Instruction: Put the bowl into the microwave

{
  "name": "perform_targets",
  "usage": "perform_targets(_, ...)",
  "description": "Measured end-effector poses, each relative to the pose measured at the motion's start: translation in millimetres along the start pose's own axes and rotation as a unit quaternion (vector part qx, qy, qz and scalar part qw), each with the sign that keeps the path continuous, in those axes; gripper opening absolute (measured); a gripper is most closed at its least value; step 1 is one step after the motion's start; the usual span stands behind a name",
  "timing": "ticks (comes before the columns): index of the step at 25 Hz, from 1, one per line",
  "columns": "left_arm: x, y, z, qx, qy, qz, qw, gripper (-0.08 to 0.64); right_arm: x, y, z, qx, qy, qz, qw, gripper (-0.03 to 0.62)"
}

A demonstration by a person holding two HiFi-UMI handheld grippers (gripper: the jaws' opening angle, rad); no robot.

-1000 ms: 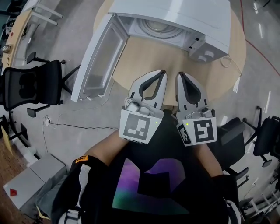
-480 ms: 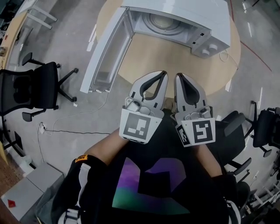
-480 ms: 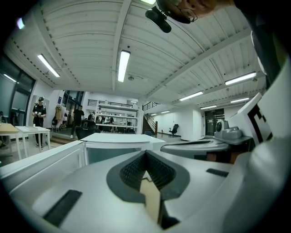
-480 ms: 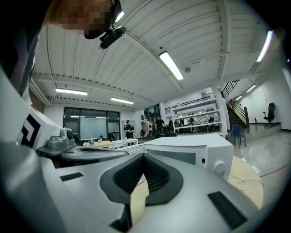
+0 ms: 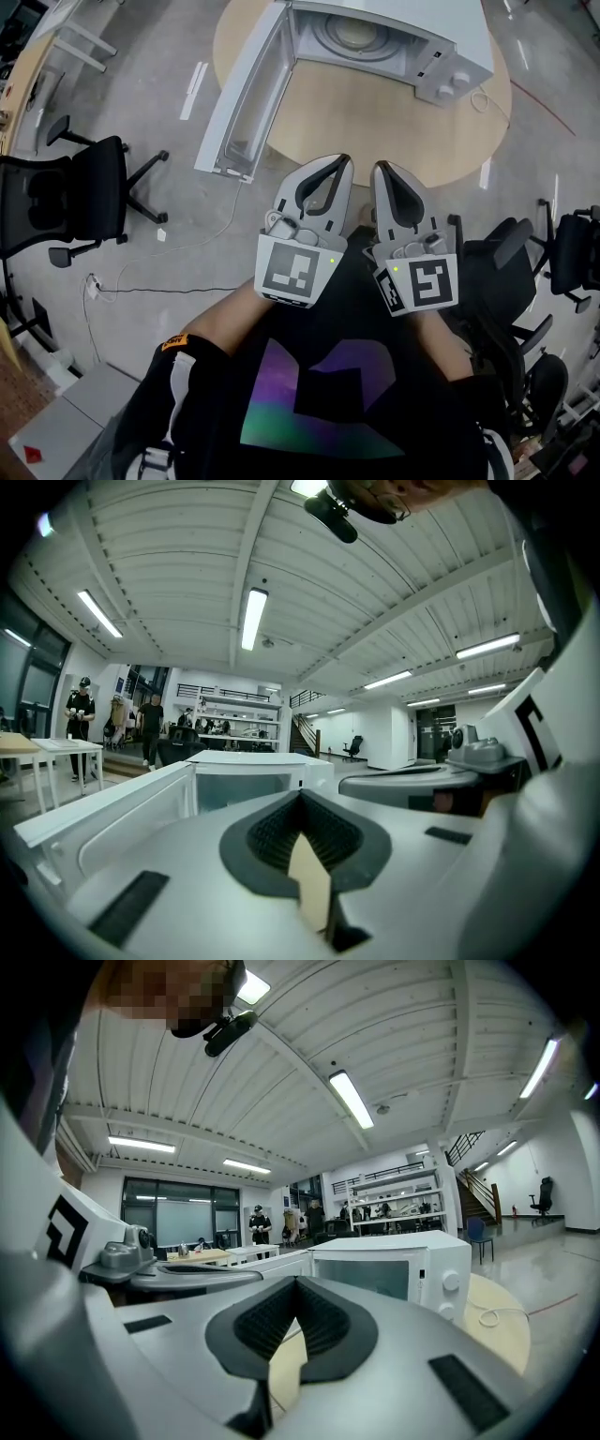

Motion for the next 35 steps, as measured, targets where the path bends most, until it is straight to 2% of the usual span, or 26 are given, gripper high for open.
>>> perform_targets(7, 2.2, -16.3, -34.8, 0.0, -0.027, 0.003, 0.9996, 0.044, 37.3, -15.4, -17.7, 0.013, -0.032, 0.006, 0.999, 0.017)
perform_targets(11, -6.3, -21.5, -51.2, 0.011, -0.04, -0.015, 0.999, 0.044, 51.2, -14.2, -33.2, 0.02, -0.046, 0.0, 0.999, 0.017)
perform_targets(15, -18.6, -17.2, -61.6, -0.017, -0.041, -0.005, 0.999, 0.044, 55.4, -11.2, -51.3, 0.022, -0.05, -0.006, 0.999, 0.017)
perform_targets(23, -70.8, -14.1, -84.5, -0.003, -0.007, -0.01, 0.9999, 0.044, 45.9, -8.9, -104.8, 0.018, -0.025, -0.007, 1.0, 0.017)
perform_targets(26, -96.7, -18.0, -94.8, -0.01, 0.009, -0.017, 0.9998, 0.044, 38.8, -13.2, -133.6, 0.021, -0.017, -0.007, 1.0, 0.017)
perform_targets(35, -175.4, -18.9, -135.2, -0.039, 0.043, 0.01, 0.9982, 0.044, 34.2, -20.5, -212.3, 0.019, 0.007, -0.004, 1.0, 0.017)
Point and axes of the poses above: the fingertips, and each gripper's own axes: z forward along the fingers, x to its left, y out of its top, the point moved 10 cm from there along -z, backward along the fingers, and after that the axes turned 5 degrees about y, right-handed, at the moved point
